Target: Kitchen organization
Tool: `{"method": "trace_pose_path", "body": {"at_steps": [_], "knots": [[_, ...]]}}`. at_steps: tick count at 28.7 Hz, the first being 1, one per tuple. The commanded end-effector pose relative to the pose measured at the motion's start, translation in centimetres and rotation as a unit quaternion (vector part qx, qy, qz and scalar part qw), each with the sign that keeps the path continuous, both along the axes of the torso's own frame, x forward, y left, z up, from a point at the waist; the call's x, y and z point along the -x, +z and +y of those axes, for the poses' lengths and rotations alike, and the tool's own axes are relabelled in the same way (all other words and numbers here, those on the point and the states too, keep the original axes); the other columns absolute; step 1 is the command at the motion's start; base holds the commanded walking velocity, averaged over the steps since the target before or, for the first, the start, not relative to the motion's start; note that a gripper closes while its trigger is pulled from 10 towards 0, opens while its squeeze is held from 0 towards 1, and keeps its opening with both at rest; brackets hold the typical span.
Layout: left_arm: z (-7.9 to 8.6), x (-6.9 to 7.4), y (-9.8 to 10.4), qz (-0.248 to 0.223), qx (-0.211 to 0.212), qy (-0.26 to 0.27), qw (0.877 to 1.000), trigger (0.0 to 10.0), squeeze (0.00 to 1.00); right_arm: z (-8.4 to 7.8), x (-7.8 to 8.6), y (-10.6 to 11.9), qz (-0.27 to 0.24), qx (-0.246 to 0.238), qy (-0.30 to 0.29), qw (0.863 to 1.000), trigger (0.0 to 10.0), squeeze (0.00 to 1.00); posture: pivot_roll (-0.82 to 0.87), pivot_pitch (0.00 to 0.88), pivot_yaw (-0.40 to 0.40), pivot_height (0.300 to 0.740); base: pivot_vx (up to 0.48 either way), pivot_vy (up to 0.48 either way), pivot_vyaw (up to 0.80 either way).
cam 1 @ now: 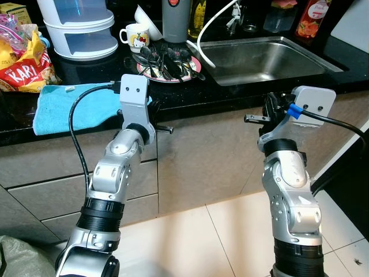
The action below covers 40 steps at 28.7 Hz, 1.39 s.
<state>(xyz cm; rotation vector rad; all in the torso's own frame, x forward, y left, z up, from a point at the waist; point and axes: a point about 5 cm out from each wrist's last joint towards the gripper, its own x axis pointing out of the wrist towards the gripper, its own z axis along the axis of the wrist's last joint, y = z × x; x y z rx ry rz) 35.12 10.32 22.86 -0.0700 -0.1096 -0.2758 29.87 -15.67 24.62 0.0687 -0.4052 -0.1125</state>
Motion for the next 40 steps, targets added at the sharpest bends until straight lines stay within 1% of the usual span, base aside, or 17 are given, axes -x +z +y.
{"method": "trace_pose_path", "body": {"at_steps": [1, 7, 12, 16, 19, 40], "knots": [[0.15, -0.12, -0.36, 0.006, -0.006, 0.005, 1.000, 10.0, 0.00, 0.11, -0.04, -0.50, 0.008, 0.001, 0.001, 1.000, 10.0, 0.00, 0.03, 0.037, 0.023, 0.740, 0.000, 0.000, 0.00], [-0.22, 0.14, -0.17, 0.003, 0.006, -0.007, 1.000, 10.0, 0.00, -0.05, 0.03, -0.67, 0.011, 0.001, -0.003, 1.000, 10.0, 0.00, 0.03, 0.042, 0.026, 0.740, 0.000, 0.000, 0.00], [-0.19, 0.16, 0.15, -0.005, 0.015, -0.008, 1.000, 10.0, 0.00, -0.02, 0.02, -0.64, 0.010, 0.000, -0.003, 1.000, 10.0, 0.00, 0.03, 0.045, 0.025, 0.740, 0.000, 0.000, 0.00], [-0.17, 0.16, 0.11, -0.003, 0.012, -0.007, 1.000, 10.0, 0.00, -0.02, 0.02, -0.66, 0.010, 0.000, -0.002, 1.000, 10.0, 0.00, 0.03, 0.045, 0.024, 0.740, 0.000, 0.000, 0.00], [-0.20, 0.11, -0.20, 0.005, 0.001, -0.006, 1.000, 10.0, 0.00, -0.06, 0.02, -0.64, 0.010, 0.001, -0.003, 1.000, 10.0, 0.00, 0.03, 0.048, 0.024, 0.740, 0.000, 0.000, 0.00], [0.11, 0.02, -0.24, 0.006, 0.004, 0.005, 1.000, 10.0, 0.00, -0.01, 0.10, -0.79, 0.014, 0.001, -0.001, 1.000, 10.0, 0.00, 0.03, 0.059, 0.016, 0.740, 0.000, 0.000, 0.00]]}}
